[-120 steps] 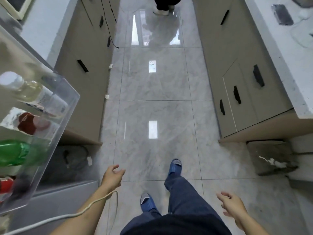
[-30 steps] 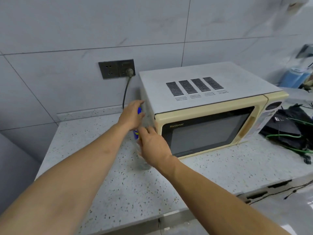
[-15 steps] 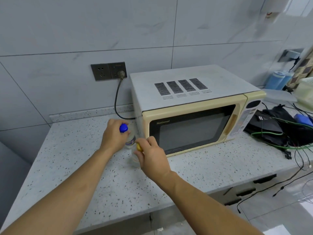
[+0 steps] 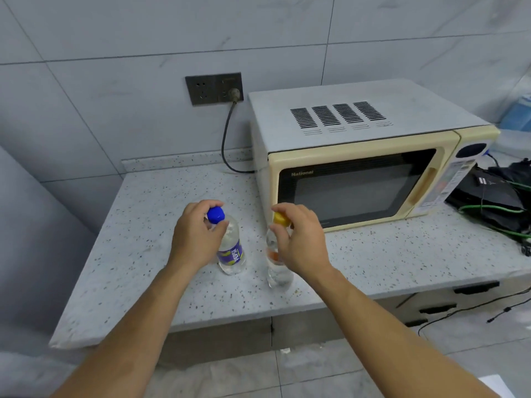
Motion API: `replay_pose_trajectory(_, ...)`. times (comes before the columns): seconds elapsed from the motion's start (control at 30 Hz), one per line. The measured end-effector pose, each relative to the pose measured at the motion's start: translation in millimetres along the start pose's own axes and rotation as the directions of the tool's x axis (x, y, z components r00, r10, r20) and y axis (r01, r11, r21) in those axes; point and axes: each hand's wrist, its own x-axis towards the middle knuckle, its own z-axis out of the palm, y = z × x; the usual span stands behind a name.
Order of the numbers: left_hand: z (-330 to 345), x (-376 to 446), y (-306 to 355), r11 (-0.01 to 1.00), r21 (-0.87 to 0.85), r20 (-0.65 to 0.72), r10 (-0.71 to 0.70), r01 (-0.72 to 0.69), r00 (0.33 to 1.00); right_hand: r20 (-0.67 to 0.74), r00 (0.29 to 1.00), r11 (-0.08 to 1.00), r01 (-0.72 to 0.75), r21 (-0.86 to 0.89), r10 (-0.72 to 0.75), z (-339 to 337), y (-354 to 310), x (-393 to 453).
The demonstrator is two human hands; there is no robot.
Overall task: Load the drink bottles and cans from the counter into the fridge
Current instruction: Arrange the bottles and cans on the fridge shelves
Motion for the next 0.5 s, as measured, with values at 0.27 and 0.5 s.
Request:
replay_pose_trajectory(0.27,27.7,-16.7,-25.2,0.945,-0.263,0.172,-0.153,0.195,0.973,0.009,0.964,0.925,-0.257,0.281,0.265,18.5,31.1,-38.1)
replay_pose_trajectory(0.5,59.8,-25.6,-67.9,0.816,-0.384,0.326,-0.318,0.432,0.89,0.129,0.886,0.854,-0.464,0.236,0.445,50.8,55.9,-66.0)
